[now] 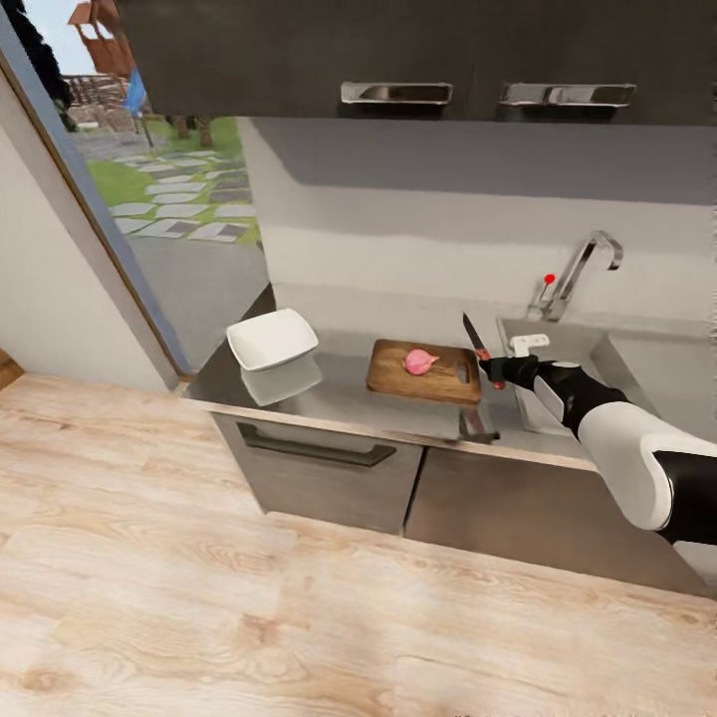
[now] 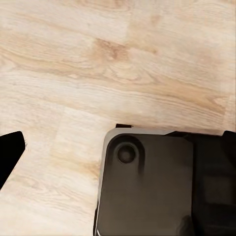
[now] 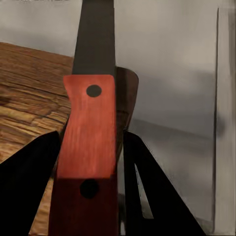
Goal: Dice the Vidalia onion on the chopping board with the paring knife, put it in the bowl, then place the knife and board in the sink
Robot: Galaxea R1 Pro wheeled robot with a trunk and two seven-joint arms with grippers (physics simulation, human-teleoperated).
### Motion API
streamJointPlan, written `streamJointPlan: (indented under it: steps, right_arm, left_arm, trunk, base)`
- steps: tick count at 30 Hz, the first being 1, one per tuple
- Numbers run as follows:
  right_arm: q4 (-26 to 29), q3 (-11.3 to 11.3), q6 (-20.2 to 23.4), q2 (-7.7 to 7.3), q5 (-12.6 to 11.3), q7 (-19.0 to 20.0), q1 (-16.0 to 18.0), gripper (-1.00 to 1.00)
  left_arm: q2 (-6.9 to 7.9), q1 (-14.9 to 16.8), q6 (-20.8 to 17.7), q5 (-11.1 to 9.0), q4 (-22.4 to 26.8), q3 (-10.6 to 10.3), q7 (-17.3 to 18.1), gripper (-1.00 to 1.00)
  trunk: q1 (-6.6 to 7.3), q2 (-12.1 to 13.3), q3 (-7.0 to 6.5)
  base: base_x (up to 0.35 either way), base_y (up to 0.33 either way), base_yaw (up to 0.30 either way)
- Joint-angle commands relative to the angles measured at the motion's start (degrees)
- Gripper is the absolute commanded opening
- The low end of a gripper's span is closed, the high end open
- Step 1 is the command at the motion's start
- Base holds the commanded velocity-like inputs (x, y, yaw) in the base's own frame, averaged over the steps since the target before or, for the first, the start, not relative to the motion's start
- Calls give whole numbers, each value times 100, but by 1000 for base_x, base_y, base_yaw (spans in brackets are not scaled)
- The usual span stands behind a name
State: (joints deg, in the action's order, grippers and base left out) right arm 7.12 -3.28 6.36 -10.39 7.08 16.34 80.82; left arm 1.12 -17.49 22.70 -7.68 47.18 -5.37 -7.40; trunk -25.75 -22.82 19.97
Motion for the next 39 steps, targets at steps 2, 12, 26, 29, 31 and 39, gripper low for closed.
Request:
streamJointPlan:
  steps: [2,12,26,29,31,39]
  right_arm:
    - [9,-36,32,2,57,26,4,-100]
    - [9,-38,32,2,57,27,4,-100]
    - [6,-26,-7,172,95,-67,4,-100]
    - [8,-18,-34,266,157,-350,4,-100]
    - [9,-12,-176,306,212,-629,4,-100]
    - [7,-6,-726,611,969,-1774,-64,-100]
  left_arm:
    - [14,0,19,-59,8,-43,-43,100]
    - [19,0,18,-59,11,-43,-43,100]
    - [20,0,15,-59,2,-43,-43,100]
    - [20,0,15,-59,-2,-43,-43,100]
    - [20,0,15,-59,-5,-43,-43,100]
    - [19,0,15,-50,-7,-43,-43,100]
  trunk:
    - [-4,-10,-5]
    - [-4,-10,-72]
    - [-4,-10,-123]
    - [-4,-10,-124]
    - [-4,-10,-124]
    - [-4,-10,-124]
  base:
    - [0,315,-221]
    - [0,315,-222]
    - [59,252,-116]
    - [19,29,-2]
    - [6,9,-1]
    - [1,1,0]
